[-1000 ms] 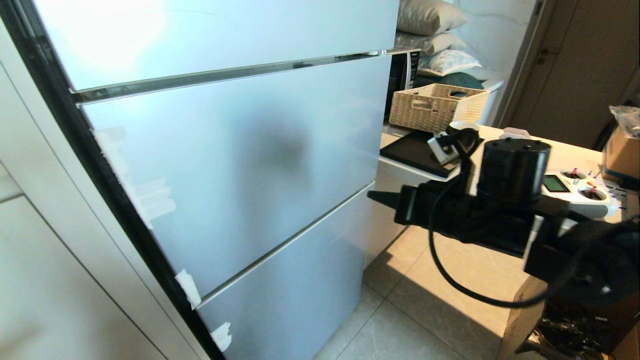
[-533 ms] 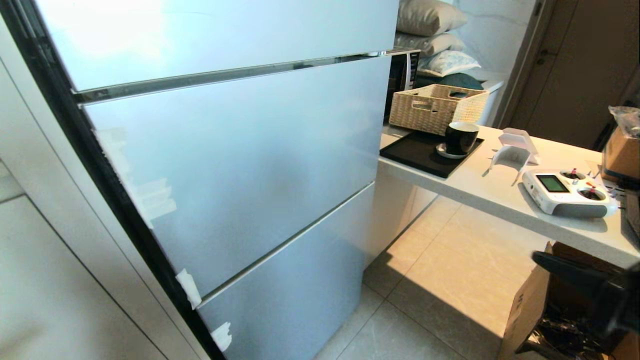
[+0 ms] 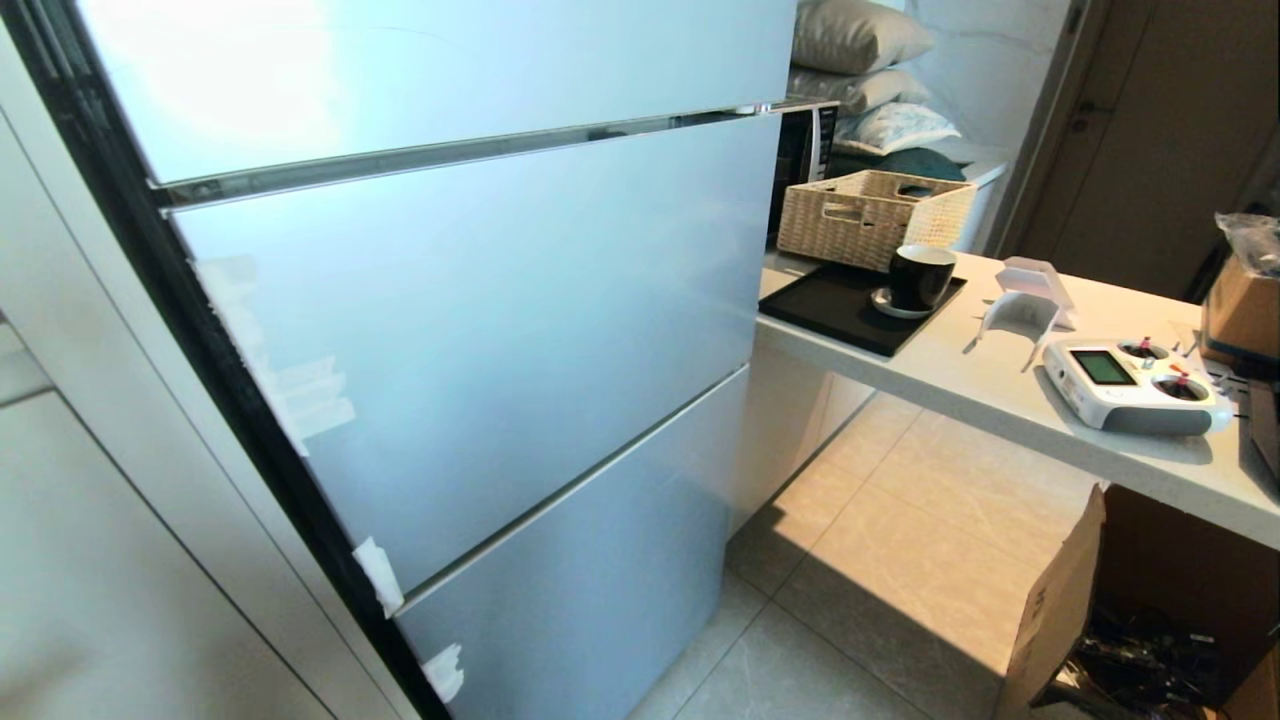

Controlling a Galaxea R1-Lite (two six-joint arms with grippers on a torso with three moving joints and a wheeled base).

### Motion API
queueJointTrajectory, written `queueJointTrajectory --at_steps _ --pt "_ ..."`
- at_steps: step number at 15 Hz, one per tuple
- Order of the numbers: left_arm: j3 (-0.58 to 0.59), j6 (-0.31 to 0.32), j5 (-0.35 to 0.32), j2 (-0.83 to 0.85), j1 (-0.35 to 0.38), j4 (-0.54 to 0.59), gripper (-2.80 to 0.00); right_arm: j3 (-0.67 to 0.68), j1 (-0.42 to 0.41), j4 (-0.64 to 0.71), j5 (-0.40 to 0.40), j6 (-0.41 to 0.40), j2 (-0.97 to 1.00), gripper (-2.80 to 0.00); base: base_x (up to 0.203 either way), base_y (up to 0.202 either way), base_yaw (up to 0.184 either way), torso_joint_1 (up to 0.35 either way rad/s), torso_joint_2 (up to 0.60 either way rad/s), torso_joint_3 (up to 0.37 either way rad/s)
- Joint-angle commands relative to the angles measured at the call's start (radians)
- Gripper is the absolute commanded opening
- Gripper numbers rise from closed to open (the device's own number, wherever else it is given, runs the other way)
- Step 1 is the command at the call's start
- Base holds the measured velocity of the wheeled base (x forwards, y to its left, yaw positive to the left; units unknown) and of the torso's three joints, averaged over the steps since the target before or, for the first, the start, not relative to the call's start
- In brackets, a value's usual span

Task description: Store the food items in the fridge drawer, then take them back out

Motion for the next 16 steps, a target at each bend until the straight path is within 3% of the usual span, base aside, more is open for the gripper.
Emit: queueJointTrajectory --at_steps 1,2,14,16 --pt "0.0 0.0 0.0 0.001 0.0 0.001 -2.8 0.02 -0.025 0.022 -0.036 0.052 -0.151 -2.8 0.0 0.0 0.0 0.0 0.0 0.0" --pt "0.0 0.0 0.0 0.0 0.0 -0.001 -2.8 0.023 -0.03 0.023 -0.056 0.117 -0.148 -2.8 0.0 0.0 0.0 0.0 0.0 0.0" --pt "0.0 0.003 0.0 0.001 0.0 -0.001 -2.8 0.024 -0.031 0.024 -0.06 0.12 -0.147 -2.8 0.0 0.0 0.0 0.0 0.0 0.0" --pt "-0.001 0.028 0.003 0.001 0.0 -0.004 -2.8 0.024 -0.031 0.024 -0.06 0.12 -0.147 -2.8 0.0 0.0 0.0 0.0 0.0 0.0"
